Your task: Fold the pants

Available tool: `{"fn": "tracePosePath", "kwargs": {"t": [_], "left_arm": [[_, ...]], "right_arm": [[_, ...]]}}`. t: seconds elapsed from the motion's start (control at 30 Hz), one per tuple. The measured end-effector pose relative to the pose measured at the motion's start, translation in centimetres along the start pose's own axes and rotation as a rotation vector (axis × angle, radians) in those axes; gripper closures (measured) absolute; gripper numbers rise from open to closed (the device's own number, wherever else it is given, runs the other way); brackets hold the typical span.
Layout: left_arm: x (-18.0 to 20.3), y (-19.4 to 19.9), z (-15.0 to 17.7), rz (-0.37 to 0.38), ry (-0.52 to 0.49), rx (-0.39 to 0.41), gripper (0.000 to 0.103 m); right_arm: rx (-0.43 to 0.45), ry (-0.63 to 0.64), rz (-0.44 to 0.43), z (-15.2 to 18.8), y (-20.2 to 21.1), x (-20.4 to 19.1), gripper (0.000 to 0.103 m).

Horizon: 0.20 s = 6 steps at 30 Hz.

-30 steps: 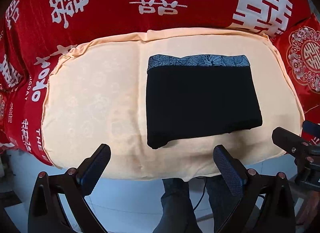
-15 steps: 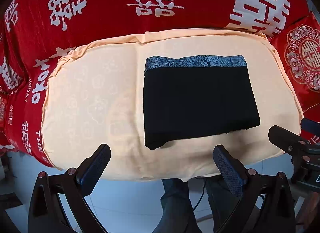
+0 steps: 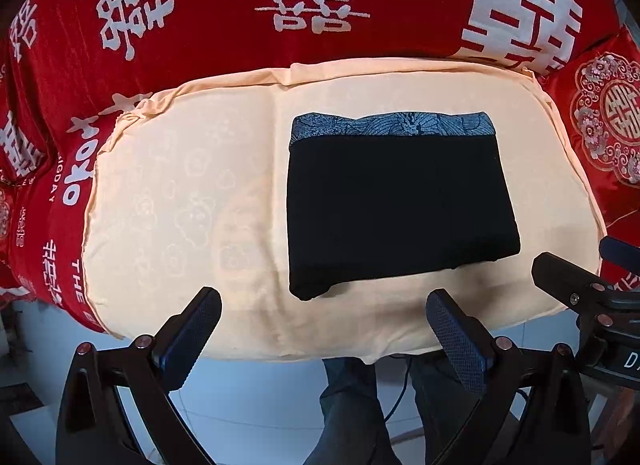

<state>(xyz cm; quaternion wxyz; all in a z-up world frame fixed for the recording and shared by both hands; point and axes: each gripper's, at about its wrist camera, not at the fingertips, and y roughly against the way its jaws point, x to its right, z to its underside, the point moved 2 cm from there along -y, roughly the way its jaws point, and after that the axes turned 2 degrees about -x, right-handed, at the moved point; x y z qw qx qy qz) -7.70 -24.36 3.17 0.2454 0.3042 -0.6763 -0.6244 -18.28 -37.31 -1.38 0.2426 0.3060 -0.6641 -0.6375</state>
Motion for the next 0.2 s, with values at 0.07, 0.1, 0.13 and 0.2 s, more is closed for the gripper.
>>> {"fn": "tracePosePath", "kwargs": {"t": [0.07,0.1,0.13,0.2], "left_arm": [[-0.02,0.05,-0.04,-0.001,0.0,0.005,0.0],[-0.01,0.03,-0.05,0.006,0.0,0.004,0.0],[0.0,0.01,-0.05,0.01,-0.001,0.003,0.0],[-0.03,0.0,-0.08,0.006,-0.004,0.003,0.0]], "right_arm": [[0.0,-0.002,0.0,0.05,0.01,-0.03,0.0],[0.0,-0.004,-0.001,0.06,-0.01,-0.06,0.0],[-0.001,-0.004,-0.001,0.0,-0.03,-0.07,0.0],[0.001,-0.002,0.001,0.08,0.01,-0.06,0.0]]}}
